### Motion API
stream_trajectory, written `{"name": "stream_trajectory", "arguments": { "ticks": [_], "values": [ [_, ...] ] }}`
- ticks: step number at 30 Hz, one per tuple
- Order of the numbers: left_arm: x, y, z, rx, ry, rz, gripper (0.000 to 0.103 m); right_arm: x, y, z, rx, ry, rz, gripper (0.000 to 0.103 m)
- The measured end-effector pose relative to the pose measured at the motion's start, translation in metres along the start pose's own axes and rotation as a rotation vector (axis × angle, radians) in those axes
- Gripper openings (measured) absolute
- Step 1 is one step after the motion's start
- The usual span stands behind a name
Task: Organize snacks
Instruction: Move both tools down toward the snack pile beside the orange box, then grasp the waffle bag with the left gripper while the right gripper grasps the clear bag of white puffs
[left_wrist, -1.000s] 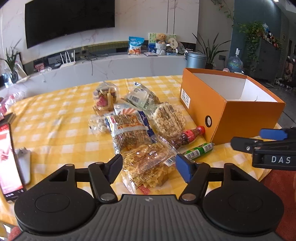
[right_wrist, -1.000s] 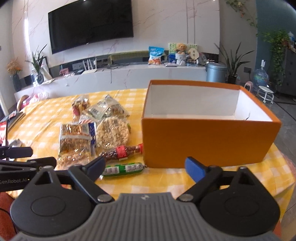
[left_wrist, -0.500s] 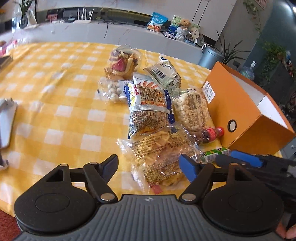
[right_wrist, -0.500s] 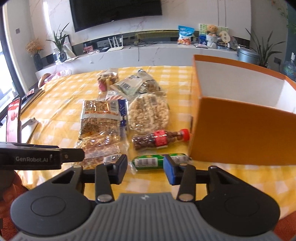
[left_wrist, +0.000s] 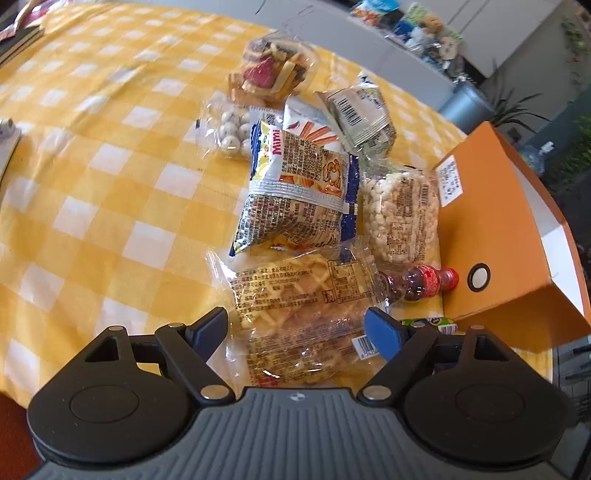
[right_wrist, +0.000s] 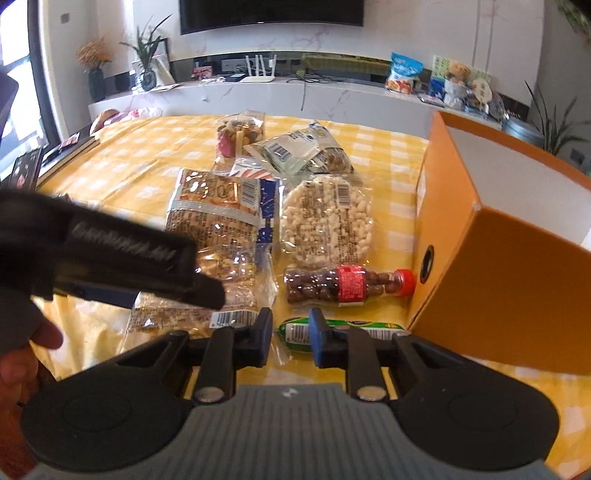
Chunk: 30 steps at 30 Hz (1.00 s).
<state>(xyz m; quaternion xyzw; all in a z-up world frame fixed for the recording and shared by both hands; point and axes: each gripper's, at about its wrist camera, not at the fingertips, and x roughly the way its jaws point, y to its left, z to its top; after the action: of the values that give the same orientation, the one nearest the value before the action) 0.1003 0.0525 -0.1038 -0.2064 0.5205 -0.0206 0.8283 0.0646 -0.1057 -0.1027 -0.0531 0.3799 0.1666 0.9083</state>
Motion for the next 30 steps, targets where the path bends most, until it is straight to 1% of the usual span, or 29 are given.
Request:
{"name": "stream_trajectory", "arguments": {
  "ticks": [2,5,7,8,13,17,21,23,26,27,30],
  "values": [
    [0.002,-0.005,0.002,-0.004,0.004,0.016,0.098,0.000,0.004,-0.001,-0.034,-0.007,0.002,0.018],
    [0.008,-0.015,0.003,0.014,0.013,0.064,0.101,-0.001,0.008,-0.002,-0.049,-0.015,0.021,0.015],
    [0.011,-0.021,0.003,0.030,0.014,0.094,0.103,0.000,0.009,-0.002,-0.038,-0.011,0.060,0.005],
    [0.013,-0.024,0.002,0.042,0.018,0.107,0.103,0.000,0.009,-0.003,-0.026,-0.002,0.081,0.004],
    [0.026,-0.039,-0.007,0.116,0.012,0.193,0.103,0.000,0.007,-0.006,-0.005,-0.006,0.092,0.006],
    [0.033,-0.047,-0.015,0.179,-0.009,0.237,0.103,0.002,-0.001,-0.006,0.025,0.013,0.098,0.008],
    [0.036,-0.048,-0.018,0.242,-0.028,0.259,0.103,-0.001,-0.005,-0.011,0.037,0.025,0.114,0.008],
    [0.034,-0.048,-0.019,0.258,-0.032,0.257,0.103,-0.002,-0.007,-0.012,0.037,0.025,0.115,0.008],
    [0.029,-0.045,-0.020,0.276,-0.037,0.239,0.103,-0.006,-0.009,-0.015,0.036,0.022,0.115,0.014],
    [0.027,-0.043,-0.020,0.273,-0.040,0.227,0.103,-0.008,-0.011,-0.016,0.031,0.019,0.109,0.020],
    [0.017,-0.036,-0.019,0.268,-0.053,0.207,0.100,-0.012,-0.015,-0.016,0.002,0.002,0.087,0.024]
  ]
}}
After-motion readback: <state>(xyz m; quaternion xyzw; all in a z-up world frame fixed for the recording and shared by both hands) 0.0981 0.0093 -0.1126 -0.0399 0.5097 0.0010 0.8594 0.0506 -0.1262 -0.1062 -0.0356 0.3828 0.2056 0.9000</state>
